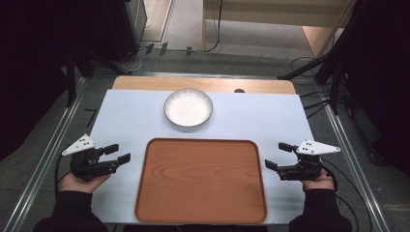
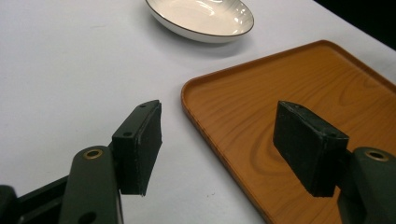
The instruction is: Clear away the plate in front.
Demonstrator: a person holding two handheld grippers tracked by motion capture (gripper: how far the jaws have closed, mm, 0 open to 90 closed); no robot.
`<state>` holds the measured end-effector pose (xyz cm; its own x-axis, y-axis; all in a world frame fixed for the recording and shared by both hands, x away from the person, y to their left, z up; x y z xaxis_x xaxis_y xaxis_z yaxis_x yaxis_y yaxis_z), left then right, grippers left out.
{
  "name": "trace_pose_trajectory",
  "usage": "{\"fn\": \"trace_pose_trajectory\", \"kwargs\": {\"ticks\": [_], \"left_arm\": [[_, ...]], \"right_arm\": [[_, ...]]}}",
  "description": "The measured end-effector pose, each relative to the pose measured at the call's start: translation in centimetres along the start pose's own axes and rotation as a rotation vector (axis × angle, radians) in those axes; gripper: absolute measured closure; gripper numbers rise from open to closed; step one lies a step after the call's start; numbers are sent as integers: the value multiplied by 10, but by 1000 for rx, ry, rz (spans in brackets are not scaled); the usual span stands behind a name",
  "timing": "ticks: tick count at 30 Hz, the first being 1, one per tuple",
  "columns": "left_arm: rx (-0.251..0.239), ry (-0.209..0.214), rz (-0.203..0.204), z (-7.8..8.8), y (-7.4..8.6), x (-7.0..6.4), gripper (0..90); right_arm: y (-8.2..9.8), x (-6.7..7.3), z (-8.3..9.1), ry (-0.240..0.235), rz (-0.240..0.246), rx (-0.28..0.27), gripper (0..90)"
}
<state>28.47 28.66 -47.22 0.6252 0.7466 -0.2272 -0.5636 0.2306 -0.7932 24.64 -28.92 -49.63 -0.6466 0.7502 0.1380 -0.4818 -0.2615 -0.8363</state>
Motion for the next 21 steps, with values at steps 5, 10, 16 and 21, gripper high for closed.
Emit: {"fn": "trace_pose_trajectory", "kwargs": {"ticks": [5,10,16,21], "left_arm": [[2,-2,14,1,1,1,302],[17,-33,17,-1,0,0,325],[37,-36,34,-3,0,-1,328],[37,-29,40,-3,1,0,315]], "right_arm": [[0,1,0,4,2,7,145],[0,0,1,8,8,5,145],[0,1,1,3,8,7,146],[0,1,0,7,6,9,147]]}}
Point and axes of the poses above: each handheld gripper's, and its own axes: z roughly backward along the jaws, y roughly out of its underside, x roughly to its left, the point moved 2 cm from there along -z, roughly forward along the jaws, and after that the axes turned 2 degrees about x, right-handed, at the moved point
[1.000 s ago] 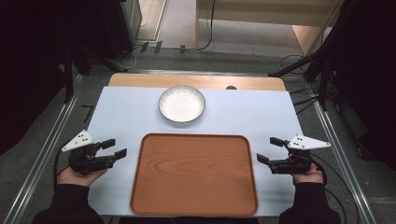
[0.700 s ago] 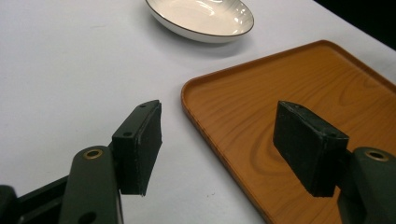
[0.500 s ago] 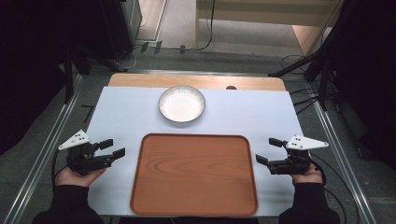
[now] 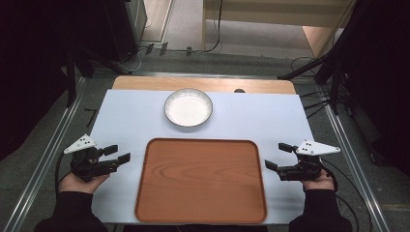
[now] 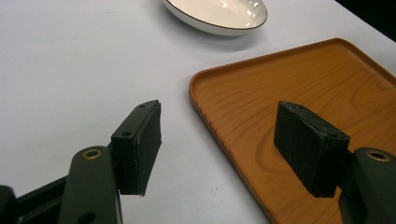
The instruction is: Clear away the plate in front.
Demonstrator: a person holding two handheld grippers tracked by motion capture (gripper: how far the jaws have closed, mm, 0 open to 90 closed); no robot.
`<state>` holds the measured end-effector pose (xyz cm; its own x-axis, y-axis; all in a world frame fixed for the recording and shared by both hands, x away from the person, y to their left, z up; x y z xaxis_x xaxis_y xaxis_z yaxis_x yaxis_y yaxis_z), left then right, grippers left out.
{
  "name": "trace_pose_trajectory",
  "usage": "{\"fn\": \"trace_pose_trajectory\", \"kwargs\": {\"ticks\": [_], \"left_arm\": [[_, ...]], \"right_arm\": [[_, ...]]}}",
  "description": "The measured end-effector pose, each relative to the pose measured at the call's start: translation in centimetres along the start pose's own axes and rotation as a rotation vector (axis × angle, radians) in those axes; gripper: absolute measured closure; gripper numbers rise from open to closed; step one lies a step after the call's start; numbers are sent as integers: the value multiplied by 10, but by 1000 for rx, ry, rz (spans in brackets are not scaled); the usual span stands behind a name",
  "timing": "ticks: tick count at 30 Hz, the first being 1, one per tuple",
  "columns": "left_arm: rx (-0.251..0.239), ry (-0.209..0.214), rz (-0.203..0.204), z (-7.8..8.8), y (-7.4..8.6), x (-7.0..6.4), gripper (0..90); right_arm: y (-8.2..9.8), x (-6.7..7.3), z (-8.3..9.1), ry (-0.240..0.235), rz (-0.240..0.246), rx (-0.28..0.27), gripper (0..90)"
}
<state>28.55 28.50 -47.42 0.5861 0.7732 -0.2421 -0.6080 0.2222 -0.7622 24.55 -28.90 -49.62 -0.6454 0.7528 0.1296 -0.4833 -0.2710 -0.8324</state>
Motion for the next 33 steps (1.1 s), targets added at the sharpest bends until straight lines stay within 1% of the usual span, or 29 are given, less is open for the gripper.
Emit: {"fn": "trace_pose_trajectory", "kwargs": {"ticks": [4,10,12,15,20,21,24,25,26,27,28,29,32,33], "left_arm": [[-2,11,-3,0,0,-1,309],[3,-2,1,-5,-2,-1,320],[9,4,9,-10,-5,0,320],[19,-9,7,-20,-8,0,326],[37,-9,5,-28,-11,0,332],[41,-9,5,-32,-13,0,333],[53,4,16,-38,-15,2,335],[63,6,20,-41,-15,2,335],[63,6,20,-41,-15,2,334],[82,7,26,-46,-15,3,325],[82,7,26,-46,-15,3,320],[99,10,45,-50,-15,4,320],[101,17,54,-53,-16,4,320],[99,6,54,-57,-18,4,320]], "right_arm": [[0,1,0,-2,4,-1,148],[0,1,0,-2,8,0,149],[0,1,-1,-2,10,0,149],[-1,1,-2,-2,11,6,150],[0,1,-2,-6,11,9,151],[0,1,-2,-5,12,9,151],[0,1,-2,-6,11,9,151],[0,1,-2,-7,11,11,151],[0,1,-2,-7,11,11,151],[0,1,-2,-5,12,9,151],[0,1,-2,-5,12,9,151],[0,2,-2,-6,11,11,151],[0,1,-2,-2,9,12,151],[0,1,-2,-3,8,12,152]]}}
Point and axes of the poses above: each handheld gripper's, and its own axes: z roughly backward along the jaws, y roughly out of its underside, x roughly to its left, the point moved 2 cm from there along -z, roughly forward along the jaws, and after that the axes turned 2 degrees about x, right-handed, at the moved point
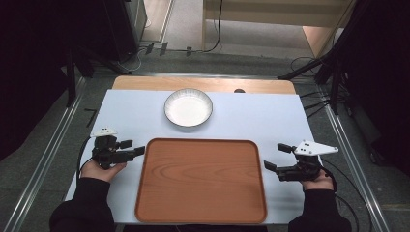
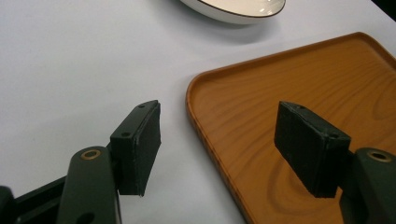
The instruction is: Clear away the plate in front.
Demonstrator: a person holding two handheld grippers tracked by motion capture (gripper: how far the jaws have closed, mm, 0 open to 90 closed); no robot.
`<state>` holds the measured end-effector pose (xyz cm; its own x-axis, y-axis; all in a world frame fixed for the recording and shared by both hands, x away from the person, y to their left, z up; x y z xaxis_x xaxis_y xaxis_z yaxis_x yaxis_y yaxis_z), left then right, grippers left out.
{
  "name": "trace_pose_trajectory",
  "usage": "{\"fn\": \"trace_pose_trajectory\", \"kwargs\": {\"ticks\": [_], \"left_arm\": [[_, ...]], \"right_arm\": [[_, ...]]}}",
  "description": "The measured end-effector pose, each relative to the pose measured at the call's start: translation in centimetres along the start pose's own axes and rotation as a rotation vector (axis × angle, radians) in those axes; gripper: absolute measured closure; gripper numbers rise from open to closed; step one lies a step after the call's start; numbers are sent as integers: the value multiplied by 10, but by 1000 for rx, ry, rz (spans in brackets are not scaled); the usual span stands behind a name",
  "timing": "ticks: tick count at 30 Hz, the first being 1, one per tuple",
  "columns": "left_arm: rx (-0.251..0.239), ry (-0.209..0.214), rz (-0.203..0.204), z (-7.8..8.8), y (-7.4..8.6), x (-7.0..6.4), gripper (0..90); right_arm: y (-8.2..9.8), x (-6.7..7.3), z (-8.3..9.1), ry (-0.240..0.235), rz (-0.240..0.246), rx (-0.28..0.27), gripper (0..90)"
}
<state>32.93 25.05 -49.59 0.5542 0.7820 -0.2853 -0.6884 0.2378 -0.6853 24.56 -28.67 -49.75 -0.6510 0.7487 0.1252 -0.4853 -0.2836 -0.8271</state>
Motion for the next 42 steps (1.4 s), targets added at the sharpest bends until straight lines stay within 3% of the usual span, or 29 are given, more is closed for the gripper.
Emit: {"fn": "trace_pose_trajectory", "kwargs": {"ticks": [11,17,23,25,28,30,35,39,41,42], "left_arm": [[23,-13,-9,-21,-18,-4,328],[33,-49,-8,-29,-37,-4,331],[25,-45,-3,-37,-50,-4,327],[4,-33,7,-38,-54,-4,327],[14,-20,38,-39,-61,-3,306],[4,-50,18,-39,-69,-3,308],[16,-68,-18,-43,-78,-4,306],[13,-79,-22,-50,-88,-5,305],[23,-121,-77,-57,-95,-7,301],[23,-121,-77,-57,-95,-7,301]], "right_arm": [[0,0,0,-2,1,-4,153],[0,-1,2,3,-3,-8,153],[0,-1,2,0,-4,-10,153],[0,-1,2,5,0,-14,153],[0,-1,3,10,-6,-18,155],[0,-1,3,6,-4,-16,155],[0,0,1,0,-3,-14,155],[0,0,1,-2,0,-12,155],[-1,0,1,-3,-1,-8,155],[-1,1,1,-3,-1,-7,155]]}}
Point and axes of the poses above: each handheld gripper's, and its own axes: z roughly backward along the jaws, y roughly out of its underside, x roughly to its left, the point moved 2 cm from there along -z, roughly forward along the jaws, and after that the axes turned 2 degrees about x, right-handed, at the moved point
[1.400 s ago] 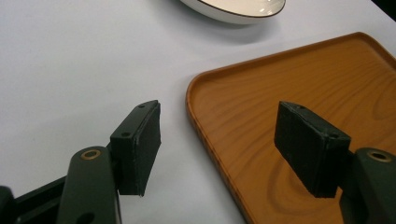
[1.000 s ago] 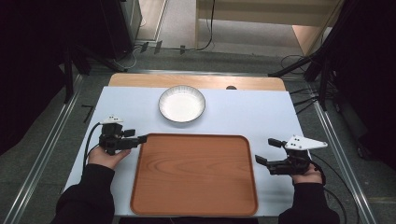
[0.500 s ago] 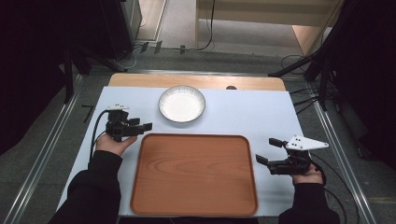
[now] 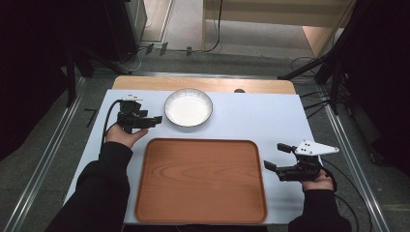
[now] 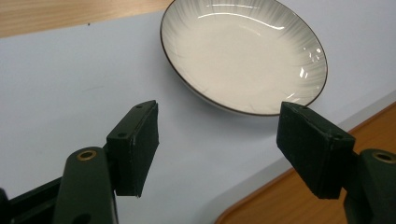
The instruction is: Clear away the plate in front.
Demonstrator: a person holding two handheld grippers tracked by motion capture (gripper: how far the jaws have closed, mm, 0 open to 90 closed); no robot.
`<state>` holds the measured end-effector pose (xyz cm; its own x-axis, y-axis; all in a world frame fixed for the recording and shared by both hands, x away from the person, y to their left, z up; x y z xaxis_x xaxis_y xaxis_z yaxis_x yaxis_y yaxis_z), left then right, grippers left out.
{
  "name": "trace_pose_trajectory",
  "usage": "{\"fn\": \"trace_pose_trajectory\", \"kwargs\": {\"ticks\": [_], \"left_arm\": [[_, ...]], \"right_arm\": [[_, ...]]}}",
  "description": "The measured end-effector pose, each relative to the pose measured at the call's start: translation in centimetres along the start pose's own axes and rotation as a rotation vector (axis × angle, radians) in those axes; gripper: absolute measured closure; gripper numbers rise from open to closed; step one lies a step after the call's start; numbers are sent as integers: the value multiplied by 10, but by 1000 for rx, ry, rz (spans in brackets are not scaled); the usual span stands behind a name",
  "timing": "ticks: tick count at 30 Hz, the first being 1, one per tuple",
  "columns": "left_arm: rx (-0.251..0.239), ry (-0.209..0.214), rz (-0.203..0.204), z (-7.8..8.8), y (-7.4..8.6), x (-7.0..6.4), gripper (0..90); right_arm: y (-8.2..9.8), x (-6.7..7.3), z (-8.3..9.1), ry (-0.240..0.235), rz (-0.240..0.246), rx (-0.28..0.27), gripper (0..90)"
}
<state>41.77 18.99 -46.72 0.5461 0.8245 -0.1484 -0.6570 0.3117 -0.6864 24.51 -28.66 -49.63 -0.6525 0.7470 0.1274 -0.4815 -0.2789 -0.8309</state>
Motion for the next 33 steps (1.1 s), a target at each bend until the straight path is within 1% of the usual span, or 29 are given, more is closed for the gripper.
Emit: {"fn": "trace_pose_trajectory", "kwargs": {"ticks": [1,3,4,5,9,10,11,12,14,15,16,17,18,20,21,22,24,25,26,27,28,30,31,32,33], "left_arm": [[-4,9,12,-6,-4,-1,300],[-4,8,12,-8,-5,-1,304],[1,1,10,-15,-8,-1,307],[7,-4,10,-17,-10,-1,307],[8,11,21,-25,-15,-1,302],[16,13,38,-30,-19,0,281],[16,13,38,-30,-19,0,277],[19,6,41,-35,-23,1,281],[13,4,46,-38,-25,1,292],[6,-2,50,-40,-27,2,323],[11,-4,65,-46,-31,3,340],[11,-4,65,-46,-31,3,343],[2,-4,87,-51,-35,5,348],[-18,-14,113,-57,-38,7,385],[-18,-14,113,-57,-38,7,412],[-6,-22,128,-64,-40,10,434],[8,-28,152,-72,-41,12,459],[8,-28,152,-72,-41,12,480],[9,-49,186,-77,-41,14,498],[9,-49,186,-77,-41,14,522],[0,-79,221,-81,-40,19,546],[-22,-80,279,-84,-38,25,588],[-22,-80,279,-84,-38,25,605],[-38,-74,312,-88,-35,28,626],[-38,-74,312,-88,-35,28,632]], "right_arm": [[0,0,0,0,1,0,155],[0,0,0,1,1,-2,155],[0,0,0,1,1,-3,155],[0,0,0,2,1,-3,155],[0,0,0,0,2,-3,155],[0,0,0,-2,1,-3,155],[0,0,0,-2,1,-3,155],[0,1,0,-3,2,-3,155],[0,1,0,-4,1,-4,155],[0,1,0,-3,4,-5,155],[0,1,0,-6,3,-4,155],[0,1,0,-6,3,-4,155],[-1,1,-1,-10,3,-6,155],[-1,1,-1,-10,7,-4,155],[-1,1,-1,-10,7,-4,155],[-1,1,-1,-12,11,-7,155],[-1,1,-2,-13,13,-6,155],[-1,1,-2,-13,13,-6,155],[-1,1,-1,-13,8,-8,155],[-1,1,-1,-13,8,-8,155],[0,1,-1,-16,7,-7,156],[0,0,0,-15,9,-7,155],[0,0,0,-15,9,-7,155],[0,-1,0,-17,13,-7,156],[0,-1,0,-17,13,-7,156]]}}
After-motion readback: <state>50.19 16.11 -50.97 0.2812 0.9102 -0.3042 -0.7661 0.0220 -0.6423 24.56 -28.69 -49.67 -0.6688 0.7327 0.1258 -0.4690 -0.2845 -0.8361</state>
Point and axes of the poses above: each handheld gripper's, and its own axes: z roughly backward along the jaws, y roughly out of its underside, x roughly to its left, the point moved 2 cm from there along -z, roughly forward along the jaws, and after that the axes turned 2 degrees about x, right-handed, at the moved point
